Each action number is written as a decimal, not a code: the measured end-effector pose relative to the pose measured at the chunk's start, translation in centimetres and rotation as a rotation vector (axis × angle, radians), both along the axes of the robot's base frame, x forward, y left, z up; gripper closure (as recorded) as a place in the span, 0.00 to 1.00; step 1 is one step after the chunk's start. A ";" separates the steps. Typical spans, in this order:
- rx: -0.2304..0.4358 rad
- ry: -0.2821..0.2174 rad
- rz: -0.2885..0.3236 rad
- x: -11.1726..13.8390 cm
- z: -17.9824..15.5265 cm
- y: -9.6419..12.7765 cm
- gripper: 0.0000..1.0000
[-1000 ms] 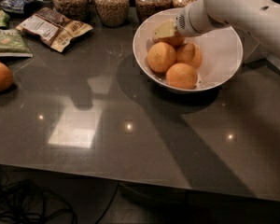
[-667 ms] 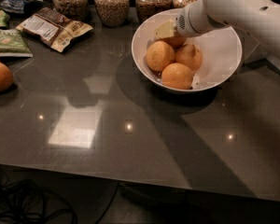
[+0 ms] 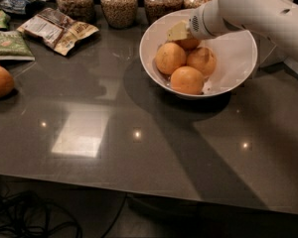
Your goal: Pick orange from white bowl
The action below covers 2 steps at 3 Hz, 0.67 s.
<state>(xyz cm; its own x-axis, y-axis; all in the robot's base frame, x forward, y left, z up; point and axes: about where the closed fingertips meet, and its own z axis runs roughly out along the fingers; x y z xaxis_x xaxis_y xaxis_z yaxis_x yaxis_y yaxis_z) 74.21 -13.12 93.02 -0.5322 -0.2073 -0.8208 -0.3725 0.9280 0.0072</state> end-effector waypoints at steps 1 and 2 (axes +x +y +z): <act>0.016 -0.043 0.020 -0.9 1.4 0.1 1.00; 0.048 -0.107 0.054 -2.6 3.9 0.1 1.00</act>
Offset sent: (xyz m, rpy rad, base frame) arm -0.0486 -0.0045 0.0680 0.0902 -0.1843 0.0917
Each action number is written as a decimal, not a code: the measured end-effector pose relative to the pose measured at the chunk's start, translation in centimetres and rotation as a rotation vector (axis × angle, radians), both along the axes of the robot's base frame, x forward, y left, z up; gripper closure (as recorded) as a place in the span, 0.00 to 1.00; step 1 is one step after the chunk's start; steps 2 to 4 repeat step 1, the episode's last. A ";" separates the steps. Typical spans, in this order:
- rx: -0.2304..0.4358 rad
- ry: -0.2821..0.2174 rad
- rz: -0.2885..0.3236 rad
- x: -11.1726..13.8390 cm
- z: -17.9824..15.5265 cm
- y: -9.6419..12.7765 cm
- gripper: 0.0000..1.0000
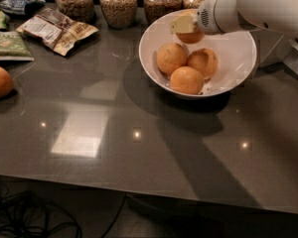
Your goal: Pick orange from white bowl
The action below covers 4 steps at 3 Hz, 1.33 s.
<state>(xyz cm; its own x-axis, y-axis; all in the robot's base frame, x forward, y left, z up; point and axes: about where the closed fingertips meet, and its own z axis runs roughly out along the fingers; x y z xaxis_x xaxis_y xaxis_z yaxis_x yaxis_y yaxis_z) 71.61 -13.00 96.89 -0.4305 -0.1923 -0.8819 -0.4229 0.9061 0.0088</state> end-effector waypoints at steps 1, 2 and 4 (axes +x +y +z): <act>-0.003 -0.025 0.059 -2.3 2.8 0.0 1.00; -0.003 -0.025 0.059 -2.3 2.8 0.0 1.00; -0.003 -0.025 0.059 -2.3 2.8 0.0 1.00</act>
Offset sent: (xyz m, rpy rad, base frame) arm 0.0000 0.0000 0.0000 0.0000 0.0000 0.0000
